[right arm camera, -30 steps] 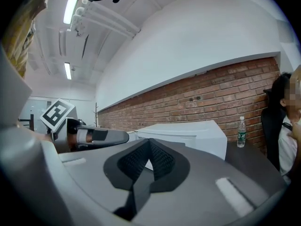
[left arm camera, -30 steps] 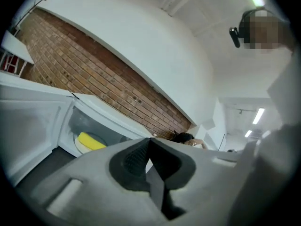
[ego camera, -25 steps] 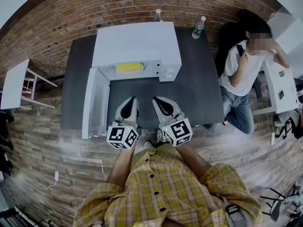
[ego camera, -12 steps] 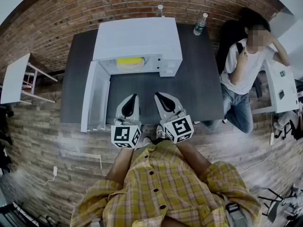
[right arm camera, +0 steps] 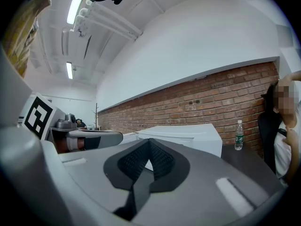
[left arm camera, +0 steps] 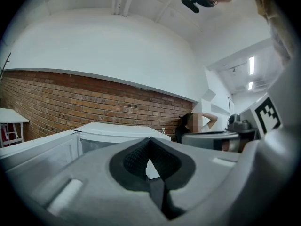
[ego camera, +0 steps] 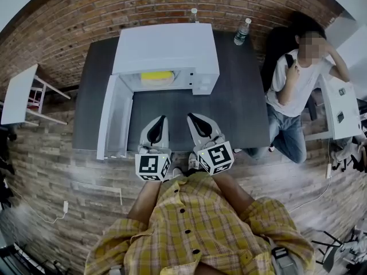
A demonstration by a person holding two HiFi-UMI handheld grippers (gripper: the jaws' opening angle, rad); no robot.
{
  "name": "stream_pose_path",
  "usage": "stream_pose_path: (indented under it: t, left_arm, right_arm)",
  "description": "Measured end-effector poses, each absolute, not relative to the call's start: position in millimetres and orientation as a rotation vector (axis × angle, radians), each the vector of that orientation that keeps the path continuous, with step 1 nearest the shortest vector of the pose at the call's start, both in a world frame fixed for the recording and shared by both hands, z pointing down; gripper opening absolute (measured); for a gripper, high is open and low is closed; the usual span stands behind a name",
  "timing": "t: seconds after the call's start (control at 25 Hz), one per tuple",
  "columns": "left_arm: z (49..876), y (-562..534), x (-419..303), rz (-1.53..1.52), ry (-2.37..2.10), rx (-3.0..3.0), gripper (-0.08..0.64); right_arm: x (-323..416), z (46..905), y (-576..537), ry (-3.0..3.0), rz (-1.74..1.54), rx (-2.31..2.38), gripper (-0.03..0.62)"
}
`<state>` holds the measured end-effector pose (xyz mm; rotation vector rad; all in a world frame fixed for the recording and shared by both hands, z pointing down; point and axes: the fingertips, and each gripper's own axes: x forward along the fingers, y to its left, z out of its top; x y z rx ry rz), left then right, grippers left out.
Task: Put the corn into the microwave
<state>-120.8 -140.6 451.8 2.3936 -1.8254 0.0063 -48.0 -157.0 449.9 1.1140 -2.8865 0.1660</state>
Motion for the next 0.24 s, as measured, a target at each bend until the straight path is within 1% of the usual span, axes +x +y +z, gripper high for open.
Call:
stream_pose_path:
  t: [0.24]
  left_arm:
    - [453.9, -139.7, -119.9, 0.004, -1.835, 2.379, -0.002]
  right_arm:
    - [-44.5, 452.6, -159.7, -2.886, 0.187, 1.122, 0.003]
